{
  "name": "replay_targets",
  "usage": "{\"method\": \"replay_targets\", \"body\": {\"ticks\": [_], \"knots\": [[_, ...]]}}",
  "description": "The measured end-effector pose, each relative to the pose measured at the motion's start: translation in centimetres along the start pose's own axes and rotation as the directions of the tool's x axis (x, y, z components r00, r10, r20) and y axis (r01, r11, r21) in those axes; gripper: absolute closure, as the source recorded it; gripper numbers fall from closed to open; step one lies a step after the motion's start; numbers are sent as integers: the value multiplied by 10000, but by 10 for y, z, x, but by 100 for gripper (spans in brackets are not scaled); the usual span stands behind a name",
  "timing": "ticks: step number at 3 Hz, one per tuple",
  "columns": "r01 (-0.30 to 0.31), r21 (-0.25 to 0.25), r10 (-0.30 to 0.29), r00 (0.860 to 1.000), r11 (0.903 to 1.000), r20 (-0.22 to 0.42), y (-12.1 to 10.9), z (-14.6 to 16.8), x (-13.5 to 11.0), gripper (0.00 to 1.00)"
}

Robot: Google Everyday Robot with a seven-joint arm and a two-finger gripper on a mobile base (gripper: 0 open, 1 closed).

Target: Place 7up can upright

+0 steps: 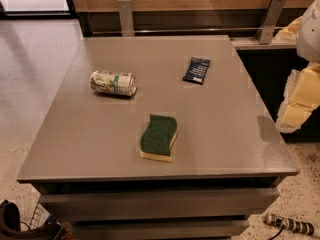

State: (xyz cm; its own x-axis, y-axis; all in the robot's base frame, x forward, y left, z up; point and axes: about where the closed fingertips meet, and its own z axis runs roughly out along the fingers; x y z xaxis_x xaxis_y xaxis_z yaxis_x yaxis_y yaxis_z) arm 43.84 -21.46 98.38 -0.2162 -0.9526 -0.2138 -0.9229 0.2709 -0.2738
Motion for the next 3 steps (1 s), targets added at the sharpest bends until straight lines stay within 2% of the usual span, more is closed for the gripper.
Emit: {"method": "replay_targets", "body": {"ticks": [1,2,3], "knots": [[0,2,0,10000,10000,1,0,0,0,0],[163,161,-163,9999,9997,20,-23,0,-20,0],[176,526,-183,9998,9985,124,-62,14,-62,0]]}}
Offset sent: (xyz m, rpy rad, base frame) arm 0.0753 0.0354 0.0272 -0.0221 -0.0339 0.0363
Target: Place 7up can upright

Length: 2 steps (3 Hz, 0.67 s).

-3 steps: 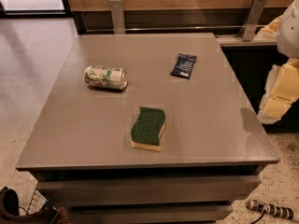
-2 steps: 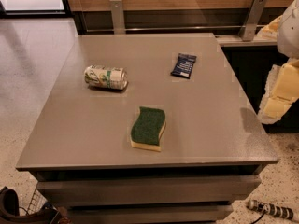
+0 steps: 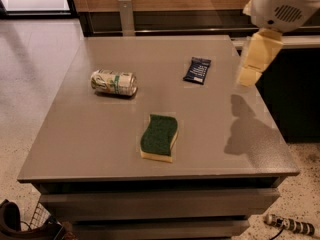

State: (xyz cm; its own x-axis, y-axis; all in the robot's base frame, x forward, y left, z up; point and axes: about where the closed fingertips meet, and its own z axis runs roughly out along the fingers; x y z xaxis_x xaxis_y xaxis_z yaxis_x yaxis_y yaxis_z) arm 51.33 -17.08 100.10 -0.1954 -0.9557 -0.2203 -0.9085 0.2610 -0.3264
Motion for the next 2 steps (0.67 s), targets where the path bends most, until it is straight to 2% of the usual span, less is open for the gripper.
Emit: {"method": "replay_targets", "body": {"ticks": [1,2], "knots": [[-173,501,135,9970,9986,758,-31,32,-64,0],[135,673,-206,9942,9976,1054,-38,58,-113,0]]}}
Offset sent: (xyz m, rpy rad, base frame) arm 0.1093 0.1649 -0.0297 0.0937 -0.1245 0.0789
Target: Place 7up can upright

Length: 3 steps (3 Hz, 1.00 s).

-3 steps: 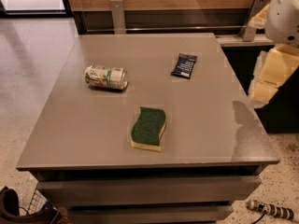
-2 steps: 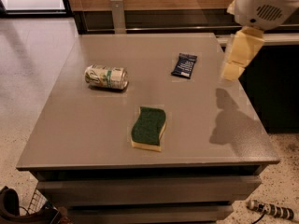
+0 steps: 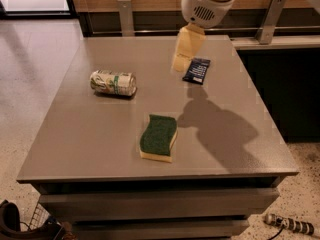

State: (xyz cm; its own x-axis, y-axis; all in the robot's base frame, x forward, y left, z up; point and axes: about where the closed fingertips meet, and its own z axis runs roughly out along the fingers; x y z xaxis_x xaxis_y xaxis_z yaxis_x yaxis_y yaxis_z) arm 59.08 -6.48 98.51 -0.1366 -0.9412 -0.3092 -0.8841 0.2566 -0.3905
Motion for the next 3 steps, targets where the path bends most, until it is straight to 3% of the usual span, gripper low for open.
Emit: {"method": "replay_targets", "body": {"ticks": [1,2,3], "knots": [[588,-76,-591,9961,9982,-648,14,35,-52,0],[903,-263,-929,9879,9956,-1245,24,55,-79,0],[945,-303,-976,9869,9951,-1287,24,59,-82,0]]}}
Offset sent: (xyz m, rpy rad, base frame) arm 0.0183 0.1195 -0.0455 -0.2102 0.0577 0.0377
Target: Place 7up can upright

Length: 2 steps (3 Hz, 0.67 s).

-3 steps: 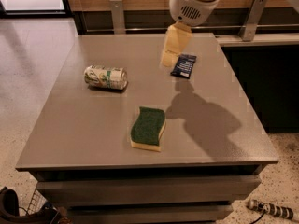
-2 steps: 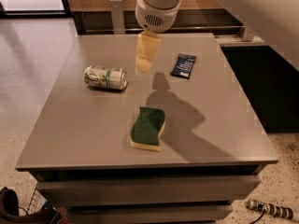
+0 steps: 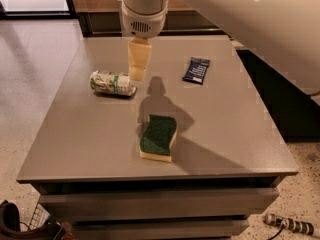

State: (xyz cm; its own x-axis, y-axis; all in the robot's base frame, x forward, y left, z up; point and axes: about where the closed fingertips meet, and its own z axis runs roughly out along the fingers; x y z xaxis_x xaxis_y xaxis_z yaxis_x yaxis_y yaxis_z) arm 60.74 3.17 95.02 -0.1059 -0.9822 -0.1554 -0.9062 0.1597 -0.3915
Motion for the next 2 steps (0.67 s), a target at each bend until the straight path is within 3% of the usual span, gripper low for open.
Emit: {"method": "replay_targets", "body": {"ticks": [2], "knots": [[475,-507,-505,9969,9976,-602,-2,37,-35,0]]}}
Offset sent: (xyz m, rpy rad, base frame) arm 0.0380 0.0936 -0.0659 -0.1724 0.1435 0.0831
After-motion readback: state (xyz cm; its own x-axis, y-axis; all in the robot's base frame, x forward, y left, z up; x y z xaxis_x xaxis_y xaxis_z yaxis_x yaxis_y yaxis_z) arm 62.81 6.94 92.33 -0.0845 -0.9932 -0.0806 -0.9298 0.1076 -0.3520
